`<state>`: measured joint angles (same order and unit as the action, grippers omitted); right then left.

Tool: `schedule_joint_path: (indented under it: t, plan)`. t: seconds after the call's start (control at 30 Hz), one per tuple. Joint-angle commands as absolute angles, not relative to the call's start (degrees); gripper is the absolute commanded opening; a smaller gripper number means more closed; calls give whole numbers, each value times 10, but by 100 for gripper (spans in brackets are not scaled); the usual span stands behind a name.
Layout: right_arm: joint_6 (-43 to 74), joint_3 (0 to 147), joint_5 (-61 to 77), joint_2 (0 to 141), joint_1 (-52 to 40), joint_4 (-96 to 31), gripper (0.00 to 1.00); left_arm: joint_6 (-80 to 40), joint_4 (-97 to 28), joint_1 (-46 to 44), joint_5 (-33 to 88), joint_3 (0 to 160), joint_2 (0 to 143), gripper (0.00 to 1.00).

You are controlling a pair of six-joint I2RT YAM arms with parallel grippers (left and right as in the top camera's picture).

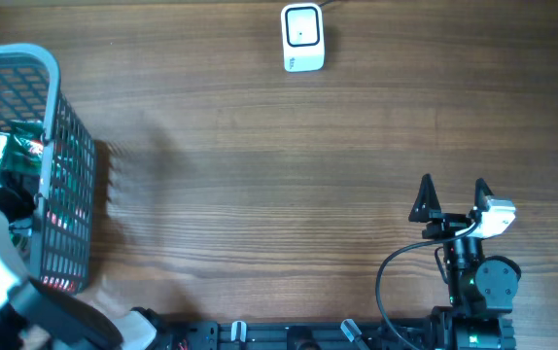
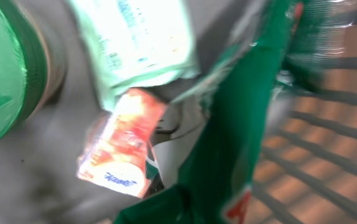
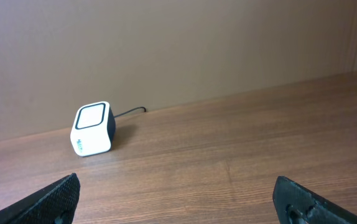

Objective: Scan the item barcode
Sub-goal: 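Reach the left gripper into the basket and grasp the green 3M glove pack, then lift the 3M pack out and place it on the table centre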

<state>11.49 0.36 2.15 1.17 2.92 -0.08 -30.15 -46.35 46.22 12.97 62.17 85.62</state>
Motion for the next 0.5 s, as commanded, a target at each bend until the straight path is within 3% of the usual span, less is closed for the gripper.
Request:
schedule_joint_path:
  t: [0.0,0.33,0.47]
  plan:
    - [120,3,26,8,27,0,100,-305,-470,460,163,674,754,4]
    - [120,3,26,8,27,0,100,-337,-477,460,178,708,500,4]
    - [120,3,26,8,27,1,100,-340,-464,460,269,712,403,4]
